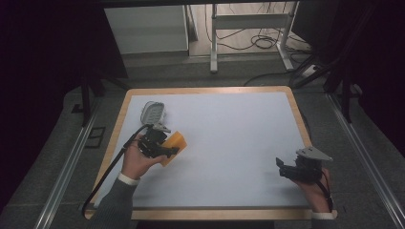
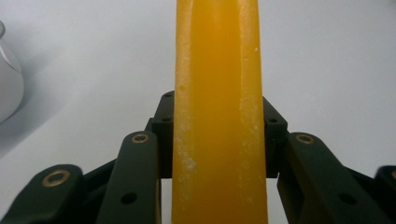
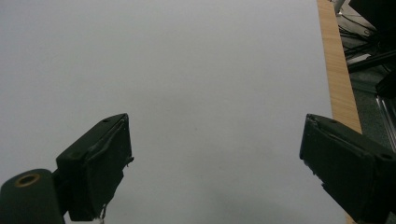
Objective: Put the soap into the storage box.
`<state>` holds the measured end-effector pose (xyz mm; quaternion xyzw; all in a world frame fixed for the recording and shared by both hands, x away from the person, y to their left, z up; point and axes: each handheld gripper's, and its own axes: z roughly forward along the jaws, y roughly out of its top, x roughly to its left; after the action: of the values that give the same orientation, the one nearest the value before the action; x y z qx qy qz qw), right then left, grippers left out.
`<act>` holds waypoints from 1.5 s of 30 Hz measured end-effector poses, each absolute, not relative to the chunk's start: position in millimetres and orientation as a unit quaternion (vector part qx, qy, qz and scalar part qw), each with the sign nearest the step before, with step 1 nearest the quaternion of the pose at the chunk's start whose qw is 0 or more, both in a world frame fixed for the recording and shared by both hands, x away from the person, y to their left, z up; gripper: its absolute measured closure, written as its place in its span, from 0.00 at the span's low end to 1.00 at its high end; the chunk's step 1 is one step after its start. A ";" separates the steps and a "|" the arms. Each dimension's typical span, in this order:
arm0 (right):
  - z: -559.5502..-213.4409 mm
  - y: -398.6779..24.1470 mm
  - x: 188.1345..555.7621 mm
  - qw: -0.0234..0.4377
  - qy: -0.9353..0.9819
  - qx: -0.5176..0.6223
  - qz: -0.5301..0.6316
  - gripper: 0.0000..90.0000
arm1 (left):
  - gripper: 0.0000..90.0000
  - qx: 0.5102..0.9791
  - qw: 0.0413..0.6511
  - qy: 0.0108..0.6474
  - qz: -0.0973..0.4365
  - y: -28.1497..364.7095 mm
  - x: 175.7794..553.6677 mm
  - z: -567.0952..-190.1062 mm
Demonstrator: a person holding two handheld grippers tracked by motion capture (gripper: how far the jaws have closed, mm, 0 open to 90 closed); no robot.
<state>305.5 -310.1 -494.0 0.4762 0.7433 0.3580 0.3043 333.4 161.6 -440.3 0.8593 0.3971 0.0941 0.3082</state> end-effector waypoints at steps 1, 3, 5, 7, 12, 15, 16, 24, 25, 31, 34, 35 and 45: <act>-493.9 -310.4 305.5 0.304 0.743 0.477 0.358 0.10 | 0.68 0.860 0.308 0.397 0.094 162.1 333.8 -439.6; -493.8 -310.9 305.5 0.305 0.743 0.477 0.358 0.10 | 0.68 0.859 0.309 0.398 0.093 163.4 335.0 -438.1; -493.8 -311.0 305.6 0.305 0.743 0.477 0.358 0.10 | 0.68 0.858 0.310 0.399 0.094 163.9 335.6 -437.7; -493.6 -311.2 305.5 0.305 0.742 0.477 0.358 0.10 | 0.68 0.857 0.310 0.400 0.095 165.4 337.0 -436.6; -492.7 -312.3 305.1 0.306 0.741 0.479 0.358 0.10 | 0.68 0.855 0.311 0.403 0.097 169.9 342.0 -431.6; -492.6 -312.5 305.1 0.306 0.741 0.479 0.358 0.10 | 0.68 0.855 0.311 0.404 0.097 170.9 344.1 -430.5; -492.4 -312.6 305.0 0.306 0.741 0.478 0.358 0.10 | 0.68 0.855 0.310 0.405 0.098 171.4 345.1 -429.8; -492.1 -314.4 305.2 0.306 0.738 0.482 0.359 0.10 | 0.68 0.850 0.311 0.412 0.100 177.4 352.5 -425.5; -491.9 -314.5 305.0 0.306 0.737 0.483 0.359 0.10 | 0.68 0.849 0.312 0.414 0.100 178.0 353.2 -425.5; -490.4 -314.9 304.1 0.315 0.733 0.481 0.363 0.10 | 0.68 0.849 0.309 0.417 0.102 180.9 356.9 -423.6; -490.9 -315.6 304.3 0.314 0.733 0.483 0.361 0.10 | 0.68 0.848 0.309 0.417 0.105 181.8 358.8 -422.3; -490.9 -315.6 304.3 0.314 0.733 0.483 0.361 0.10 | 0.68 0.848 0.309 0.417 0.105 181.8 358.8 -422.3; -492.8 -316.5 305.3 0.311 0.735 0.485 0.358 0.10 | 0.68 0.847 0.306 0.422 0.104 185.7 365.3 -423.3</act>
<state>305.3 -316.5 -492.8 0.4846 0.7349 0.3583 0.3108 365.3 185.7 -423.3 0.8467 0.4224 0.1036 0.3064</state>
